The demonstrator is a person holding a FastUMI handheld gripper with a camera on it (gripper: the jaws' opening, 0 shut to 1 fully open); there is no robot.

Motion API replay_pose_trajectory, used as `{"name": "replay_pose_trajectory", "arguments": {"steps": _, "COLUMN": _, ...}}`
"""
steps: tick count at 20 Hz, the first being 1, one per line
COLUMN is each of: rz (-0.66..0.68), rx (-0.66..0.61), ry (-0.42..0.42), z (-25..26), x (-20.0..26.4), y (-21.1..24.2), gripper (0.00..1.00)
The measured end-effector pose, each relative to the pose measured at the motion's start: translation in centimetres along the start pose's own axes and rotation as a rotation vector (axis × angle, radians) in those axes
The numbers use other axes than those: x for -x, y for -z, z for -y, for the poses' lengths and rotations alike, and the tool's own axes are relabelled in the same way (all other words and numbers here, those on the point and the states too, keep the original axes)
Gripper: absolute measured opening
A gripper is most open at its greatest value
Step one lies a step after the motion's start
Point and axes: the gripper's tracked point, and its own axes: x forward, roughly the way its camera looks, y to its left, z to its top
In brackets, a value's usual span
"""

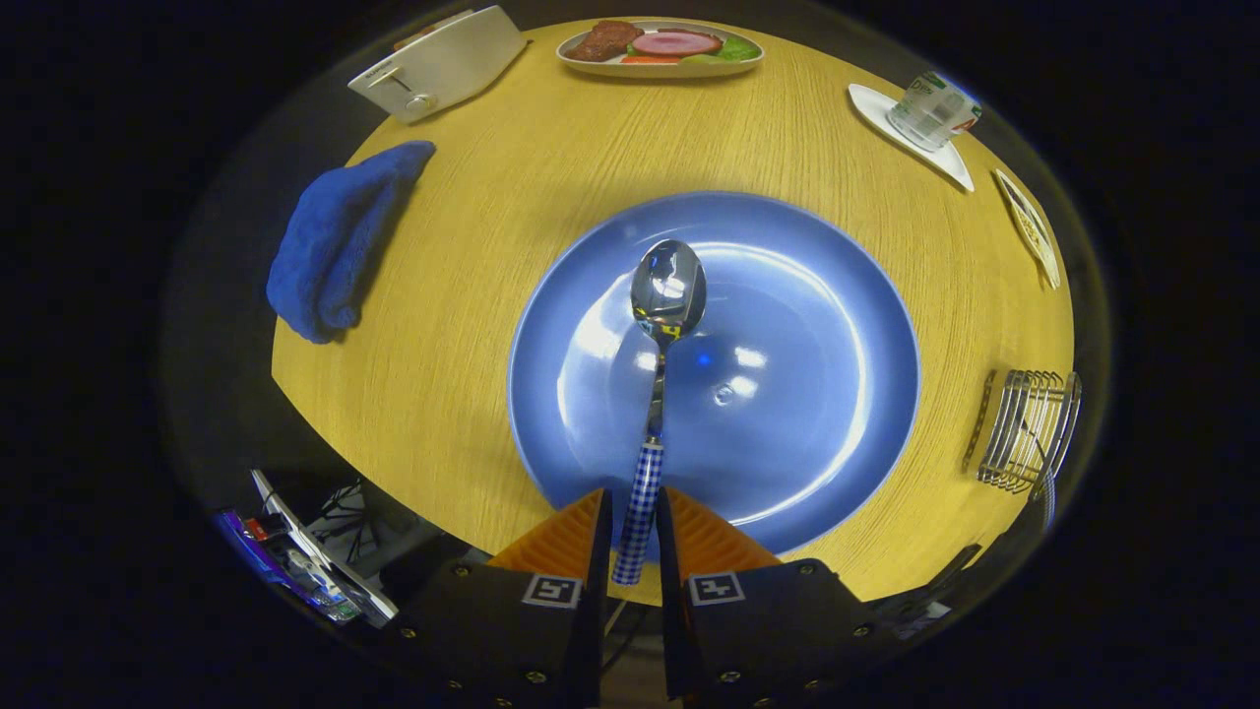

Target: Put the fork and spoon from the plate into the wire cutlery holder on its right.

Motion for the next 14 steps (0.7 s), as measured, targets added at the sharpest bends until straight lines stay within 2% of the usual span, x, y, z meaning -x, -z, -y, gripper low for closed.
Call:
{"name": "replay_pose_trajectory", "arguments": {"steps": 4, "rz": -0.013, "rx": 0.001, "ry": 0.001, "z": 0.2, "x": -0.6, "y": 0.1, "gripper": 0.25}}
{"name": "replay_pose_trajectory", "arguments": {"steps": 7, "rz": -0.015, "rx": 0.012, "ry": -0.005, "z": 0.8, "x": -0.8, "y": 0.1, "gripper": 0.14}}
{"name": "replay_pose_trajectory", "arguments": {"steps": 9, "rz": -0.011, "rx": 0.030, "ry": -0.021, "z": 0.8, "x": -0.3, "y": 0.0, "gripper": 0.14}}
{"name": "replay_pose_trajectory", "arguments": {"steps": 10, "rz": -0.019, "rx": 0.050, "ry": -0.011, "z": 1.4, "x": 0.2, "y": 0.2, "gripper": 0.03}}
{"name": "replay_pose_trajectory", "arguments": {"steps": 14, "rz": -0.028, "rx": 0.098, "ry": 0.003, "z": 3.3, "x": 1.7, "y": 0.4, "gripper": 0.03}}
